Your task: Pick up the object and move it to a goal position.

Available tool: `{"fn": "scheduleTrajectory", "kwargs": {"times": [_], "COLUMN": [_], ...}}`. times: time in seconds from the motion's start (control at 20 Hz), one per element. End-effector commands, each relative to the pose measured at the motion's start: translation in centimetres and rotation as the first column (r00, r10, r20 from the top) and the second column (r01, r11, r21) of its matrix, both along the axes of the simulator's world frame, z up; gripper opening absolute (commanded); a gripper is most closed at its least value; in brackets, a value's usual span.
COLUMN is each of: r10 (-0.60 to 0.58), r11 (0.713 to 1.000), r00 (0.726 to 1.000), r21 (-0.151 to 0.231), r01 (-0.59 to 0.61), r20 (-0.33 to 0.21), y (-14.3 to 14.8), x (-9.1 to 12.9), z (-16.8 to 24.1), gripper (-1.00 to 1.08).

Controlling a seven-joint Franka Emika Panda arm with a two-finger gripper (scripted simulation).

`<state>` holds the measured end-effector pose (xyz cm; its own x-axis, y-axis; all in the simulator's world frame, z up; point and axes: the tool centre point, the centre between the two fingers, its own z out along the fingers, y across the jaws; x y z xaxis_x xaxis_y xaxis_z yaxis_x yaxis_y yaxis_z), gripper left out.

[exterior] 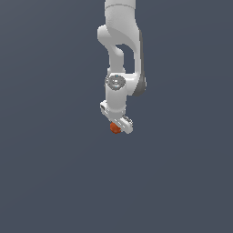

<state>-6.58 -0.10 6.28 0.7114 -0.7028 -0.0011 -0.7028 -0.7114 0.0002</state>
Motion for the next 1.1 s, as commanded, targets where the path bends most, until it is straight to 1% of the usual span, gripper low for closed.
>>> {"fn": "scheduleTrajectory", "kwargs": {"times": [0.0,0.6,0.8,1.05], "r10": [-0.001,-0.002,-0.002,-0.002], "r11": [1.0,1.0,1.0,1.0], "r00": [1.0,1.0,1.0,1.0], "r21": [0.0,0.0,0.0,0.0], "r01": [0.001,0.002,0.002,0.002], "r20": [0.003,0.002,0.001,0.001], "y": [-1.8,-13.6,-16.1,-17.6], "x": [0.3,2.3,2.9,3.3], "z": [1.1,7.7,9.1,10.0], "gripper": [-1.0,-1.0,-1.0,-1.0]}}
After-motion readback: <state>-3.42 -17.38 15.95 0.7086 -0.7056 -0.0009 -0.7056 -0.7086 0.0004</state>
